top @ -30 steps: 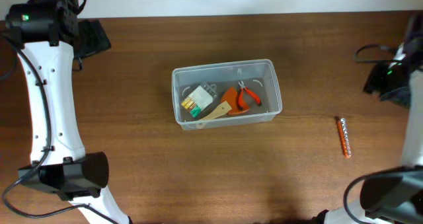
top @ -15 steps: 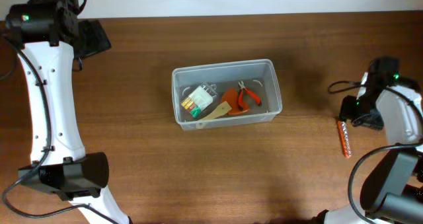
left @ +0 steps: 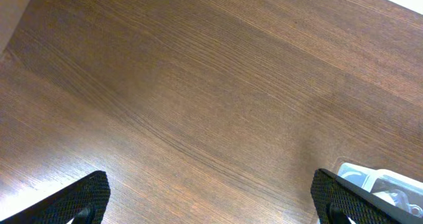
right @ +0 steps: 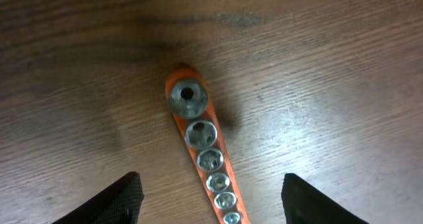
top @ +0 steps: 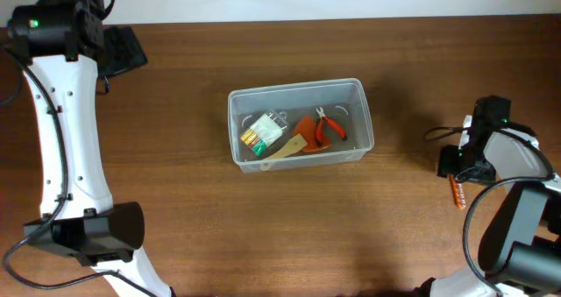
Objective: Pack container
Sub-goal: 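Lower the right gripper onto the orange socket strip and grasp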
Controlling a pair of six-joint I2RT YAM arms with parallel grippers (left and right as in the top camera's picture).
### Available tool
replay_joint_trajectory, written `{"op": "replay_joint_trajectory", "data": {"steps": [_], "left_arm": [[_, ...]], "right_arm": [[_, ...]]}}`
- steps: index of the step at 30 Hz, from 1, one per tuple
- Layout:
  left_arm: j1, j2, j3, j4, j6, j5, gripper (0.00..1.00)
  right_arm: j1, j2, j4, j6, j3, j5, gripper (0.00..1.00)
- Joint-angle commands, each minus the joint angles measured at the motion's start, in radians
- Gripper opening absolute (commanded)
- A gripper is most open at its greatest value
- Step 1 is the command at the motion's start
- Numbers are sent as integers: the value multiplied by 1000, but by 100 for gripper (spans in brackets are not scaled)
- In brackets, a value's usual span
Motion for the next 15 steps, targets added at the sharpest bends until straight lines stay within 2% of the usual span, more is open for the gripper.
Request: {"op": "replay_joint_trajectory", "data": {"steps": [1,11,15], "left_arm": [[0,-8,2,-1,-6,1,99],[0,-8,2,-1,-6,1,99],[0,-8,2,-1,-6,1,99]], "right_arm": [[-3,34,9,-36,-8,1,68],[-3,82,25,-41,-8,-2,68],[-3,82,29,-41,-8,-6,57]]}}
